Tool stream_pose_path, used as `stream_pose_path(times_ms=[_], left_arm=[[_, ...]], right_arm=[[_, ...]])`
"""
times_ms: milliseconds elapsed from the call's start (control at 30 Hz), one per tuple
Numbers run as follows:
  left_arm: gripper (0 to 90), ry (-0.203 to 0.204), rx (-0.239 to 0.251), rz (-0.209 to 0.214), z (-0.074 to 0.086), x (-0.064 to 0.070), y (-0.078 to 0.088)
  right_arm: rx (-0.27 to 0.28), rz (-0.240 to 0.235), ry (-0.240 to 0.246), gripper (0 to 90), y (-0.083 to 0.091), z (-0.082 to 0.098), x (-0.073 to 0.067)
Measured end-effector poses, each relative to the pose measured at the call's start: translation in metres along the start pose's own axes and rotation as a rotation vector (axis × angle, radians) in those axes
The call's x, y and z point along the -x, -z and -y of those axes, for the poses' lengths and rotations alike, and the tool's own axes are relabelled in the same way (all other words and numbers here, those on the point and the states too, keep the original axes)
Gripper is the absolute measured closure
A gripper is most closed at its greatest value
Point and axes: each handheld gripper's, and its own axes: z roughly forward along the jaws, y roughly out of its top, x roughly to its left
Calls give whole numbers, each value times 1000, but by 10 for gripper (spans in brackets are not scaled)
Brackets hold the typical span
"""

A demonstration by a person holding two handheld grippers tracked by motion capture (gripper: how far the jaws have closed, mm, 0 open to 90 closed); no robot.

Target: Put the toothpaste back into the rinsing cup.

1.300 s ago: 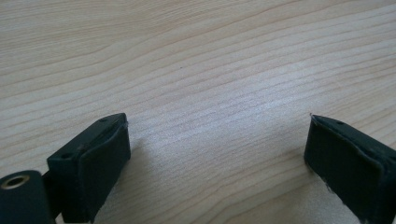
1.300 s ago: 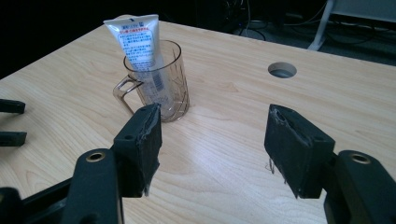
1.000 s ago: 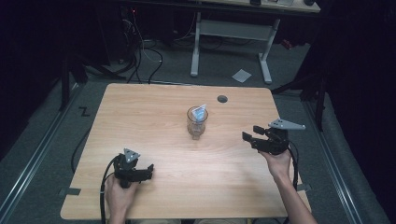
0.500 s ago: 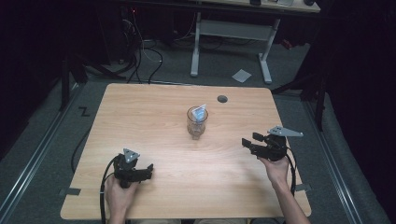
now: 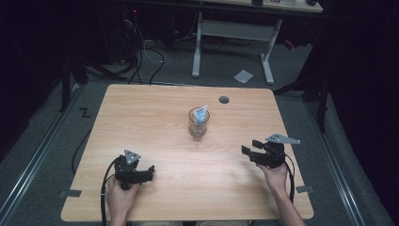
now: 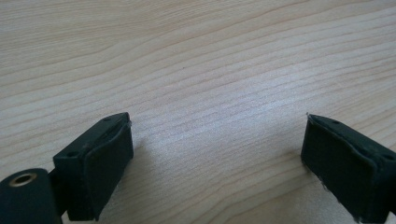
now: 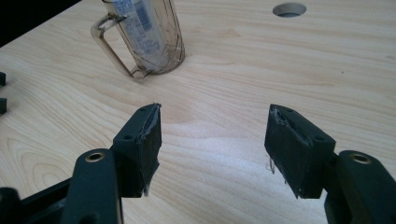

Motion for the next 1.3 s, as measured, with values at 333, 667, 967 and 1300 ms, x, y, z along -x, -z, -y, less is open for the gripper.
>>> stream_pose_path(times_ms=[333, 667, 967, 1300], left_arm=[[93, -4, -2, 6, 0, -1, 0], [93, -8, 0, 7, 1, 0, 1], [94, -9, 0, 10, 1, 1, 1], [94, -9, 0, 10, 1, 1, 1]], right_arm=[[-29, 14, 36, 359, -10, 2, -7], [-71, 39, 49, 361, -25, 14, -10], [-157, 97, 89, 355, -44, 21, -14], [-222, 141, 133, 321, -55, 26, -18]])
